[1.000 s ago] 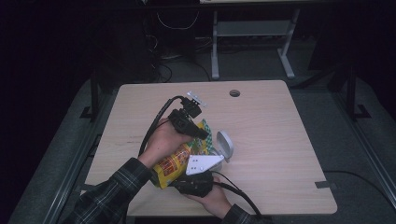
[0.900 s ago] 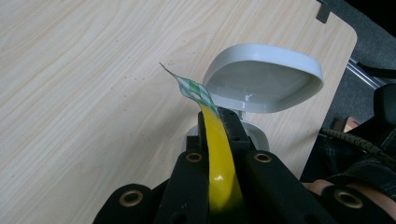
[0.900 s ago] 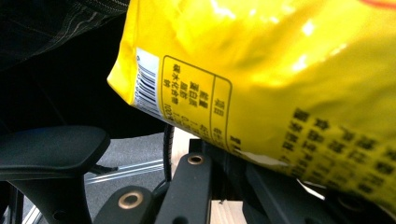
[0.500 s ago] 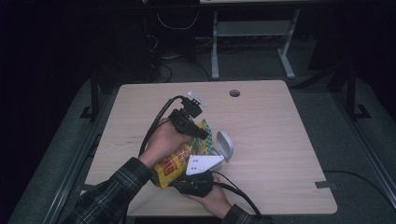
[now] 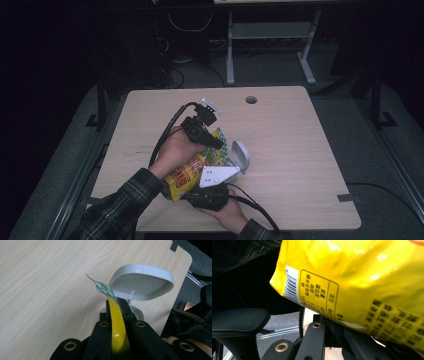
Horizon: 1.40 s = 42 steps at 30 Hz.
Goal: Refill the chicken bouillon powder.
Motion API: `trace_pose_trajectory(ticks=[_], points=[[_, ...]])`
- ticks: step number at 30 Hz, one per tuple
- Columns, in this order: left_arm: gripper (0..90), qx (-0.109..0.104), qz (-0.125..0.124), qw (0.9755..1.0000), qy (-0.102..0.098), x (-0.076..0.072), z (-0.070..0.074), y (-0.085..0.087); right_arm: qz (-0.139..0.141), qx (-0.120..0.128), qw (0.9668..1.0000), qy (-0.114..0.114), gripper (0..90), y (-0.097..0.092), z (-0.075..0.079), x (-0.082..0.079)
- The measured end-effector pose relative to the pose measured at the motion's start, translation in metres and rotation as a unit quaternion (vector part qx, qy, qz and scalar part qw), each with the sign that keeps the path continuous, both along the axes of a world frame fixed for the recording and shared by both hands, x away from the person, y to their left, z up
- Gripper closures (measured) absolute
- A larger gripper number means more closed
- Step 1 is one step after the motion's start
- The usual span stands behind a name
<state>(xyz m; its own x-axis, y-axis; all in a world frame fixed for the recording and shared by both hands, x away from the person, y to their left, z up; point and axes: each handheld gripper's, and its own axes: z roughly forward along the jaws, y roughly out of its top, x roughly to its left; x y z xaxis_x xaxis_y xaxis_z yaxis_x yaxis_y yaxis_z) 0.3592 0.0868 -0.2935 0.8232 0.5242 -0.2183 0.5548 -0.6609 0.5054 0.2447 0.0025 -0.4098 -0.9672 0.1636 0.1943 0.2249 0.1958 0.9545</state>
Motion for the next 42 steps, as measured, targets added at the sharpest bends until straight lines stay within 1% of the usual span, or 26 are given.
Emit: trace_pose_trajectory(ticks=[8,29,42], points=[[89.9,0.004,-0.002,1.0000,-0.001,0.0002,0.0008,-0.0001,0.000,0.002,1.0000,0.001,90.0,0.0000,0.0005,-0.0001],[89.9,0.004,0.001,1.0000,0.003,0.0002,0.0000,-0.0009,0.000,0.004,1.0000,0.003,89.9,0.0001,0.0008,-0.0004],[89.9,0.006,0.000,1.0000,0.000,-0.0001,0.0001,-0.0012,0.000,0.005,1.0000,0.002,89.9,0.0000,0.0009,-0.0005]])
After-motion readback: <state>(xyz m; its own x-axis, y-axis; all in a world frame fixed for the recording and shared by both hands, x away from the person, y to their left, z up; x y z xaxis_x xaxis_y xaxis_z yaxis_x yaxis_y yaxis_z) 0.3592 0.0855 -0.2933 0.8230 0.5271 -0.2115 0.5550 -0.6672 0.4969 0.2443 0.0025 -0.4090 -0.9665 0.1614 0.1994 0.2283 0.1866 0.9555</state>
